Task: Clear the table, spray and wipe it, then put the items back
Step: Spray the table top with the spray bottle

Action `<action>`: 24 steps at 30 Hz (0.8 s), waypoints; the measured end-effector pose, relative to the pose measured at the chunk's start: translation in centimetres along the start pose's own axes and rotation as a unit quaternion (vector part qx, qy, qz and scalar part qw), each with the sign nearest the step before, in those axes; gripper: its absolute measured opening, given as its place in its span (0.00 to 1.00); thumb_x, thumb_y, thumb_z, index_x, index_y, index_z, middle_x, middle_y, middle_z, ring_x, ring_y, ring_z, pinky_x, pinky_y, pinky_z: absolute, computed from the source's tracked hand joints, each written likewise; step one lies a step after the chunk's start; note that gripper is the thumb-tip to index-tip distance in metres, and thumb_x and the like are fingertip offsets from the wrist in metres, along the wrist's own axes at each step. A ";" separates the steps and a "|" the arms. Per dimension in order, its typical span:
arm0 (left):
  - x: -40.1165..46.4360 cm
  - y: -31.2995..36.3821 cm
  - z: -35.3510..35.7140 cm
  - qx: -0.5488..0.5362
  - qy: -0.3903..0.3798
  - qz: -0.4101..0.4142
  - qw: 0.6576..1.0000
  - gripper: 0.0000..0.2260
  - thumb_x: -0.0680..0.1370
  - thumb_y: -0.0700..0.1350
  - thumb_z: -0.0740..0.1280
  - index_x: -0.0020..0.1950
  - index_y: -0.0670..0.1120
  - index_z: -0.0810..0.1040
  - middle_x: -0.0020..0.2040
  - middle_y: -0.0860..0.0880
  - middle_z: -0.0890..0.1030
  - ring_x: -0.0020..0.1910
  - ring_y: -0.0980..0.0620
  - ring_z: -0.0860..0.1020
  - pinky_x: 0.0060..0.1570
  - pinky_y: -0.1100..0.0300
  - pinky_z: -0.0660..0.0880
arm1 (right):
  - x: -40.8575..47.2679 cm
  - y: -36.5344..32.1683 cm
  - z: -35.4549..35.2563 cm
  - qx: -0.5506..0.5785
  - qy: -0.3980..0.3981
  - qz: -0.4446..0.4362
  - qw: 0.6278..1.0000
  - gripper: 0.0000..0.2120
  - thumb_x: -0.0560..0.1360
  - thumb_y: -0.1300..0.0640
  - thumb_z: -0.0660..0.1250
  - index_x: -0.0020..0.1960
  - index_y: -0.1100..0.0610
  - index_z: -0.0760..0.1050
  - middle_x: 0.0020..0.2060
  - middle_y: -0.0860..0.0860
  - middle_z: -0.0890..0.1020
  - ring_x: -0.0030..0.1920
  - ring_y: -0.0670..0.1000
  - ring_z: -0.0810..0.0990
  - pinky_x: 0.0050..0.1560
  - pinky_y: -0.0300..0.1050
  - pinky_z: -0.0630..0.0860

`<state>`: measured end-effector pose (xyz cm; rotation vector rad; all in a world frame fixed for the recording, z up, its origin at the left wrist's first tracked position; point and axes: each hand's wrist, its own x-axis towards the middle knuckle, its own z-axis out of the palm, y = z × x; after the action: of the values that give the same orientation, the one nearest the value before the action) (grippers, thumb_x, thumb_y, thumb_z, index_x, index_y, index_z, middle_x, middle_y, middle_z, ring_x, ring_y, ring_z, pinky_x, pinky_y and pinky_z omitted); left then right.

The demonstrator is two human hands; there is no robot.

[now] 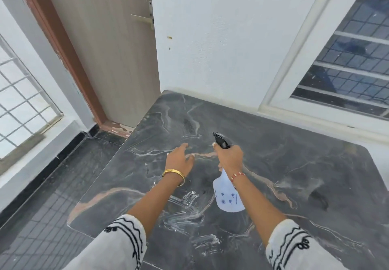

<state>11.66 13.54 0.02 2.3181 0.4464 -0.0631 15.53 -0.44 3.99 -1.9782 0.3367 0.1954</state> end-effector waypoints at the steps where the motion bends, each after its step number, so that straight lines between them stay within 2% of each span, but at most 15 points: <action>1: 0.1 0.0 0.0 0.000 -0.003 0.002 1.000 0.20 0.78 0.46 0.61 0.69 0.45 0.66 0.67 0.44 0.72 0.67 0.45 0.69 0.68 0.53 0.64 | 0.1 -0.1 0.0 0.006 0.001 0.003 1.000 0.18 0.71 0.53 0.71 0.28 0.58 0.67 0.20 0.52 0.69 0.19 0.54 0.70 0.18 0.36 0.66; 5: 0.5 0.0 0.0 -0.003 -0.013 0.010 1.000 0.20 0.78 0.46 0.61 0.69 0.45 0.65 0.68 0.45 0.72 0.67 0.45 0.69 0.69 0.51 0.64 | 0.1 -0.1 0.0 0.019 -0.007 0.002 1.000 0.18 0.70 0.54 0.72 0.29 0.57 0.65 0.21 0.51 0.70 0.21 0.53 0.70 0.20 0.37 0.67; 11: 1.0 0.2 0.0 -0.004 -0.019 0.012 1.000 0.21 0.78 0.47 0.61 0.70 0.45 0.65 0.68 0.45 0.71 0.68 0.45 0.68 0.69 0.51 0.64 | 0.2 0.2 -0.1 0.000 0.029 0.005 1.000 0.16 0.72 0.56 0.69 0.29 0.59 0.69 0.21 0.53 0.72 0.20 0.53 0.71 0.20 0.39 0.71; 14: 1.1 0.3 0.2 -0.005 -0.023 0.013 1.000 0.21 0.78 0.47 0.61 0.70 0.46 0.65 0.68 0.45 0.72 0.68 0.45 0.69 0.69 0.50 0.64 | 0.4 0.3 -0.2 0.018 0.029 0.002 0.999 0.15 0.71 0.55 0.70 0.30 0.57 0.68 0.23 0.52 0.72 0.21 0.53 0.72 0.20 0.37 0.71; 17: 1.1 0.6 0.4 -0.007 -0.028 0.016 0.999 0.20 0.78 0.47 0.61 0.70 0.46 0.65 0.68 0.45 0.71 0.67 0.45 0.69 0.69 0.50 0.64 | 0.5 0.6 -0.3 0.035 -0.003 0.004 0.999 0.15 0.69 0.55 0.73 0.33 0.58 0.67 0.25 0.51 0.72 0.23 0.53 0.73 0.24 0.39 0.71; 20: 1.1 0.8 0.8 -0.007 -0.032 0.021 0.999 0.19 0.78 0.46 0.61 0.69 0.46 0.66 0.68 0.45 0.72 0.67 0.45 0.69 0.68 0.51 0.65 | 0.4 1.1 -0.7 0.060 -0.051 0.011 0.997 0.13 0.68 0.56 0.74 0.39 0.59 0.70 0.30 0.54 0.74 0.23 0.53 0.73 0.26 0.41 0.71; 24: 1.1 1.3 1.4 -0.002 -0.044 0.026 0.999 0.19 0.78 0.45 0.61 0.69 0.46 0.66 0.68 0.45 0.72 0.67 0.45 0.69 0.67 0.52 0.66 | 0.3 2.1 -1.9 0.096 -0.125 0.079 0.984 0.08 0.70 0.61 0.72 0.36 0.60 0.74 0.29 0.55 0.73 0.21 0.53 0.70 0.27 0.42 0.69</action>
<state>13.28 12.07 -0.28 2.3118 0.3412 -0.1378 15.11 -3.04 2.92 -1.7138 0.3364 0.4900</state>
